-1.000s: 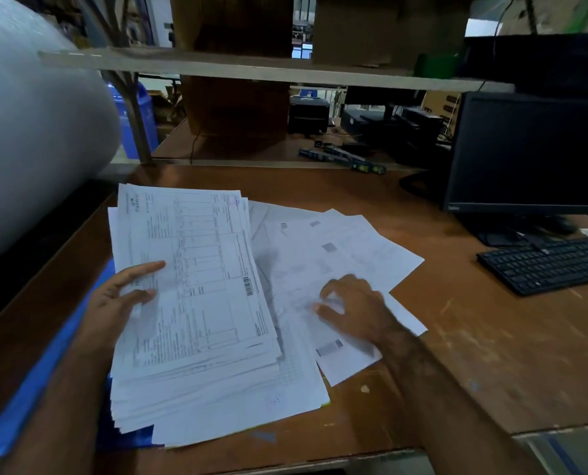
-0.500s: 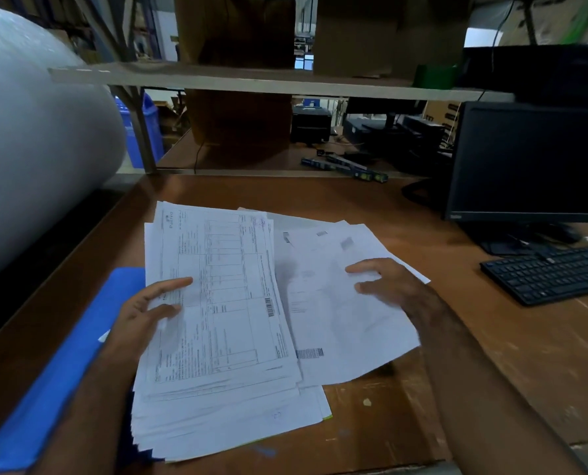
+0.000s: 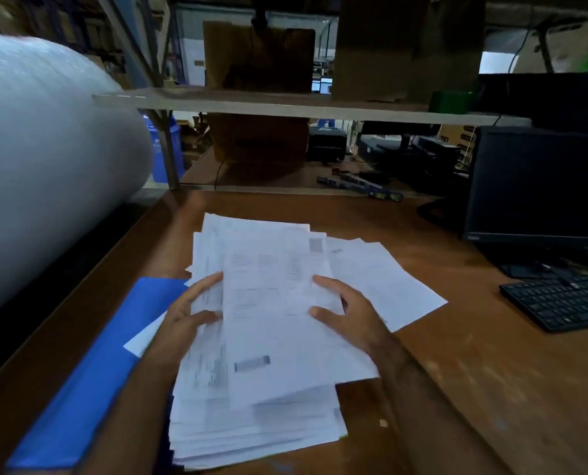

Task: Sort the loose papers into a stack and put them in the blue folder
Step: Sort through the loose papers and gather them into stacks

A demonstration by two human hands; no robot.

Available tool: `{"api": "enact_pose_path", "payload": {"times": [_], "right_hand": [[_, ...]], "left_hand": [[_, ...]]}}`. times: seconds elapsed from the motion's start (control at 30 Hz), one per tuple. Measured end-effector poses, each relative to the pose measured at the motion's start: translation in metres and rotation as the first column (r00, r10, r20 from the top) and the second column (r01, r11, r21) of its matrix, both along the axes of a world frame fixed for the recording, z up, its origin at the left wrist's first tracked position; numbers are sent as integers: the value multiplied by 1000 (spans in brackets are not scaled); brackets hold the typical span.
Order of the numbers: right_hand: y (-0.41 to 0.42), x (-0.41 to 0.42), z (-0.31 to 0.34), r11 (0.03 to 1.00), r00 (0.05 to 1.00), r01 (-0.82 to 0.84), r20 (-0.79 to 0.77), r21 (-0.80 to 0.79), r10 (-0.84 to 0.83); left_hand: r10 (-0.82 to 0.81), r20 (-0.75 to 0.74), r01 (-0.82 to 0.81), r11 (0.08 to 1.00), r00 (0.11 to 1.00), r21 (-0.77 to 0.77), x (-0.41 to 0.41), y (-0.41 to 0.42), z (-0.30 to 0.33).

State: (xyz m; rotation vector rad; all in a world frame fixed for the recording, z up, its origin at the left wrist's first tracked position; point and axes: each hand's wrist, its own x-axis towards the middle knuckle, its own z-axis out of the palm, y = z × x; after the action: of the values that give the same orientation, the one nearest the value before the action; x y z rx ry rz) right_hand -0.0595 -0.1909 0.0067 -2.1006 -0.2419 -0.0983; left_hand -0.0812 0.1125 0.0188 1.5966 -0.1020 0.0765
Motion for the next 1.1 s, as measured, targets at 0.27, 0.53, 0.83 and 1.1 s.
{"api": "enact_pose_path", "payload": {"times": [0.27,0.53,0.83,1.1], "right_hand": [[18,2,-23,892,980,-65,-140,447,141],[44,0,-24,995,996,5,89,102,-14],[-42,24,-16,660,933,114,-149,-742,-329],[-13,-51,-1,614,960,122,-64,-779,-272]], "left_hand": [[-28,-64,25,998,998,-55,-9,-2,4],[-76,9,73,980,997,184,-9,-4,-6],[-4,-27,9,987,1000,160,7,19,-37],[23,-66,-20,999,998,46,10,21,-45]]}}
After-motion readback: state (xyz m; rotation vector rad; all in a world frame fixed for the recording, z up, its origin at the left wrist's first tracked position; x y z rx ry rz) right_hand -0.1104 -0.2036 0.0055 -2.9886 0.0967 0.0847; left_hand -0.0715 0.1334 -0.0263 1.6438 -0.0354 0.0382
